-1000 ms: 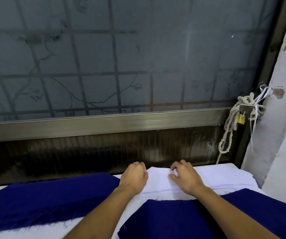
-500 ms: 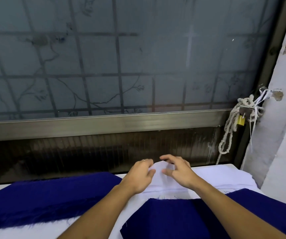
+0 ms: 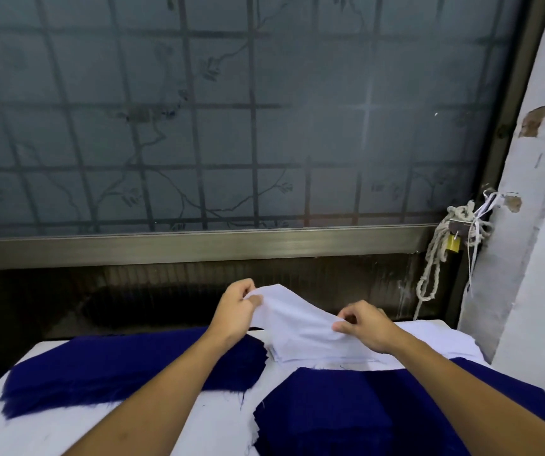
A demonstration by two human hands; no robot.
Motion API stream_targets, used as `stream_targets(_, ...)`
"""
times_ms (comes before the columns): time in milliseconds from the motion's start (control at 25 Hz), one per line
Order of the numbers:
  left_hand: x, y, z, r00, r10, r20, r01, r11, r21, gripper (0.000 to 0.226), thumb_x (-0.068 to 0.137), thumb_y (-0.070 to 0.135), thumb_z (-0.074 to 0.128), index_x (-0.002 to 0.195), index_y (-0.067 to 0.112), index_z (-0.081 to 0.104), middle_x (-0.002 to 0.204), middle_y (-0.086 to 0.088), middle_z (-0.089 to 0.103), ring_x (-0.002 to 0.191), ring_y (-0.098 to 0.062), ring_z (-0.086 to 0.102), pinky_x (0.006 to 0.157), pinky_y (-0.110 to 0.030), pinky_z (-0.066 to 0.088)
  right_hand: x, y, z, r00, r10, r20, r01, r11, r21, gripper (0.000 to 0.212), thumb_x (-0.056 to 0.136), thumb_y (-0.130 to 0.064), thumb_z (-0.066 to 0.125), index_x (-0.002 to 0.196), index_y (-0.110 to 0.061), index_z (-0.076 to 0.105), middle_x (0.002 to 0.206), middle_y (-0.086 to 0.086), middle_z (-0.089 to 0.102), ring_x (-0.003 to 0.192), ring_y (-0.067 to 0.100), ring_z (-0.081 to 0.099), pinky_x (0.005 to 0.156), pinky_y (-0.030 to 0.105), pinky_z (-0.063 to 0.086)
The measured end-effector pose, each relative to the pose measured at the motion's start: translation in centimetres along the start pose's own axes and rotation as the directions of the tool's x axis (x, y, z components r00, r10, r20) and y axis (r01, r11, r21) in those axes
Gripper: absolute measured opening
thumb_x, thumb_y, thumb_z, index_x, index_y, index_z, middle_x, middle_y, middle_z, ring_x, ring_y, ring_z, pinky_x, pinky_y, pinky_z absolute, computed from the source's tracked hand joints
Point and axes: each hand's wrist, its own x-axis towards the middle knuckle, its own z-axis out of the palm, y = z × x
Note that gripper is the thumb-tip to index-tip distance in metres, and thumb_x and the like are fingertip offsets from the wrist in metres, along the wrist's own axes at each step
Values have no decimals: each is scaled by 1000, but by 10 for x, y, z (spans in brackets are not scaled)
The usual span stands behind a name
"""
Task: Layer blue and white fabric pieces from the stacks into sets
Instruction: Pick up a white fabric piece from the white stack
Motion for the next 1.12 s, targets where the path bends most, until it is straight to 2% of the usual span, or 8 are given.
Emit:
stream_targets(120, -14, 6, -33, 997, 5, -76, -6, 1000, -6, 34, 96, 5, 56, 69, 15, 38, 69, -4, 38, 66, -18, 35, 65, -35, 29, -13, -5, -4, 1000, -19, -5, 18, 992, -121, 17, 96, -38, 67, 87, -24, 69, 90, -4, 66, 84, 11, 63, 78, 29, 48)
stream_targets(400, -51, 4, -105, 938, -58, -342, 64, 998, 6, 31, 103, 20, 51, 73, 14, 43, 70, -2, 46, 67, -15, 42, 62, -32, 35, -43, -16, -15, 999, -44, -31, 43, 999, -33, 19, 96, -35, 67, 83, -21, 65, 79, -3, 63, 80, 14, 63, 71, 27, 47)
stream_targets(520, -69, -6, -123, 913, -106, -394, 132, 991, 39, 27, 106, 28, 50, 85, 10, 51, 81, -7, 56, 76, -19, 52, 66, -31, 42, -56, -23, -14, 998, -48, -43, 51, 995, 83, 24, 97, -35, 67, 105, -13, 71, 99, -3, 66, 99, 15, 62, 83, 32, 48)
stream_targets(560, -77, -11, -128, 899, -124, -420, 157, 987, 44, 26, 106, 29, 50, 89, 10, 53, 86, -9, 58, 80, -20, 55, 67, -30, 44, -62, -26, -13, 998, -48, -42, 52, 993, 105, 26, 97, -35, 66, 107, -11, 71, 97, -5, 64, 98, 15, 61, 85, 33, 47)
stream_targets(680, -103, -23, -139, 859, -152, -490, 202, 978, 52, 20, 106, 28, 51, 93, 14, 54, 92, -8, 58, 85, -19, 57, 64, -26, 43, -84, -37, -5, 996, -57, -62, 67, 984, 164, 25, 100, -35, 62, 86, -16, 70, 83, 0, 65, 87, 16, 63, 79, 32, 48)
stream_targets(920, -153, -27, -153, 849, -119, -515, 168, 985, 49, 4, 103, 21, 57, 100, 21, 54, 98, 3, 56, 86, -15, 57, 51, -16, 48, -126, -60, 7, 966, -40, -255, 136, 918, 372, 35, 101, -30, 60, 71, -11, 61, 57, -3, 49, 59, 9, 52, 67, 29, 43)
stream_targets(1000, -173, -29, -153, 843, -72, -534, 149, 983, 103, 6, 103, 21, 57, 108, 24, 54, 98, 11, 56, 87, -12, 58, 56, -20, 50, -144, -62, 14, 966, -58, -253, 154, 913, 379, 35, 102, -30, 59, 71, -12, 64, 54, -5, 54, 55, 5, 54, 65, 25, 45)
stream_targets(1120, -209, -45, -145, 853, -66, -517, 144, 983, 114, 13, 103, 19, 58, 113, 28, 56, 99, 16, 54, 87, -12, 59, 48, -16, 52, -174, -55, 32, 980, -95, -176, 156, 915, 372, 37, 101, -29, 61, 66, -18, 62, 57, -9, 53, 57, 3, 49, 58, 18, 38)
